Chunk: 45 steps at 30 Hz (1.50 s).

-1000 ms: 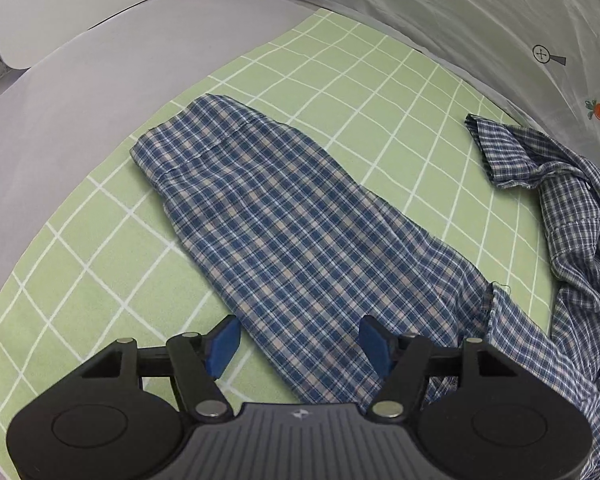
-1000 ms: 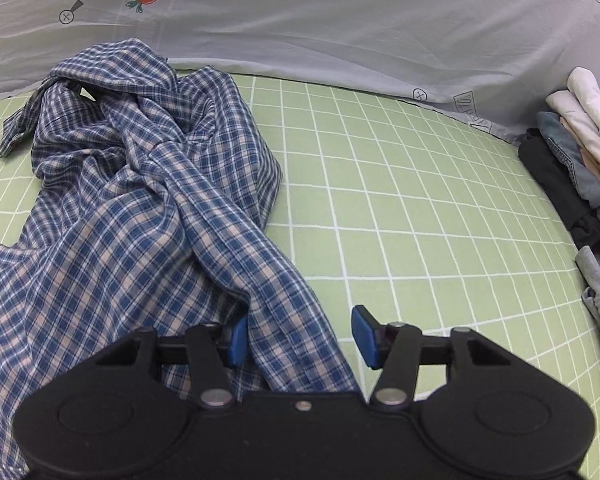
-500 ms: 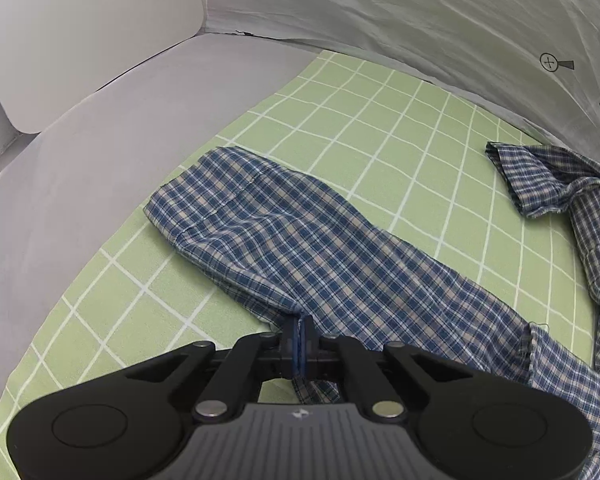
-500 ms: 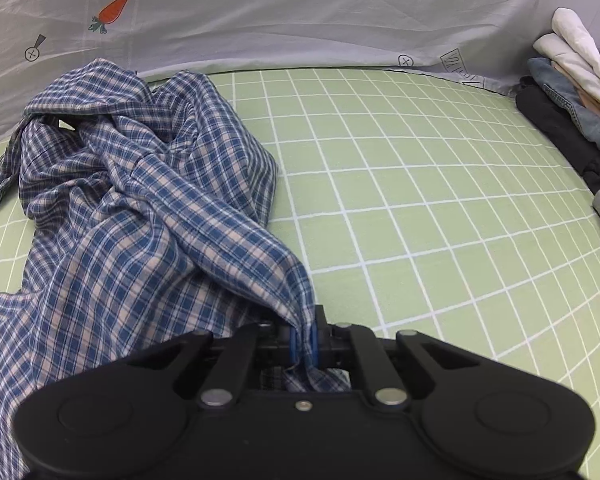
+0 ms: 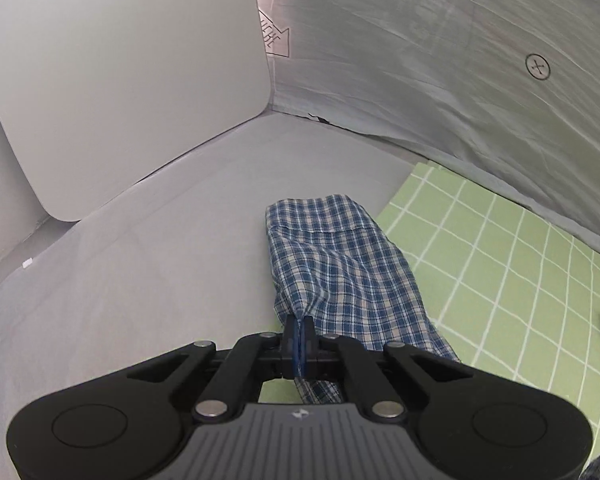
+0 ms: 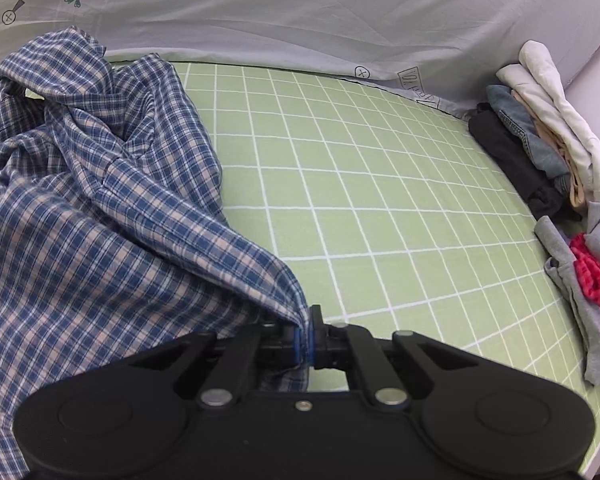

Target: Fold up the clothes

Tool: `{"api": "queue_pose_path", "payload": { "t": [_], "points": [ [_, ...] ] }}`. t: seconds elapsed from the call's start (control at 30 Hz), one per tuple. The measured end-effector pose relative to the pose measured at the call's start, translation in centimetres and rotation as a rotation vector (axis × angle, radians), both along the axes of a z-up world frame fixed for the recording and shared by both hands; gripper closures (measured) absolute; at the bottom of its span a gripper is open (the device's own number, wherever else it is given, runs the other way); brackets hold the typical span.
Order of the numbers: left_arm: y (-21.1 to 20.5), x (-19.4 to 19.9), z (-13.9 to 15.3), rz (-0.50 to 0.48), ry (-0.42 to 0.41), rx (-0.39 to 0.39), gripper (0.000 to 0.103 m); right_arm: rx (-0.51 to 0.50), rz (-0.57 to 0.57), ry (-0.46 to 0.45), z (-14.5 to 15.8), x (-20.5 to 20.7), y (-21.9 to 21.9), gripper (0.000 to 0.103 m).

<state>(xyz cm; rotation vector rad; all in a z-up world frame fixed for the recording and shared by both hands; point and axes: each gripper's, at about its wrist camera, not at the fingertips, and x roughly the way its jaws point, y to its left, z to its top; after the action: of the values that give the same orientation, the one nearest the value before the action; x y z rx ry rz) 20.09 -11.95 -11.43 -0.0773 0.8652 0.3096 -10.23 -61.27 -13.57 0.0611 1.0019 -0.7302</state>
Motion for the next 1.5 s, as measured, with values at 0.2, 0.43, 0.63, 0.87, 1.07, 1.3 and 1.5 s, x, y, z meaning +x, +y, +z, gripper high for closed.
{"api": "queue_pose_path", "payload": {
  "t": [0.2,0.43,0.63,0.87,1.07,1.3,1.5],
  "points": [
    [-0.7,-2.3,0.2,-0.064,0.058,-0.1,0.084,0.005,-0.007,0.019,0.1,-0.7,1.0,0.091],
    [-4.1,-8.6,1.3,-0.327,0.067,-0.344,0.042,0.092,-0.001,-0.058,0.8,-1.8,2.0,0.056],
    [-8.4,-9.3,1.4,-0.481,0.056,-0.391,0.032,0.165,0.014,-0.053,0.0,-2.4,3.4,0.048],
    [-11.0,-9.1,0.9,-0.461,0.09,-0.347,0.078,0.219,-0.016,-0.038,-0.3,-4.1,3.4,0.04],
    [-9.5,-12.5,3.6,-0.388,0.033,-0.351,0.103,0.292,-0.007,-0.101,0.1,-6.3,3.4,0.099],
    [-6.2,-20.0,8.6,-0.266,-0.08,-0.336,0.103,0.206,0.025,-0.167,2.5,-9.7,3.6,0.101],
    [-3.2,-27.9,6.9,-0.078,0.012,-0.294,0.103,0.17,0.039,-0.175,2.9,-13.3,2.2,0.101]
  ]
}}
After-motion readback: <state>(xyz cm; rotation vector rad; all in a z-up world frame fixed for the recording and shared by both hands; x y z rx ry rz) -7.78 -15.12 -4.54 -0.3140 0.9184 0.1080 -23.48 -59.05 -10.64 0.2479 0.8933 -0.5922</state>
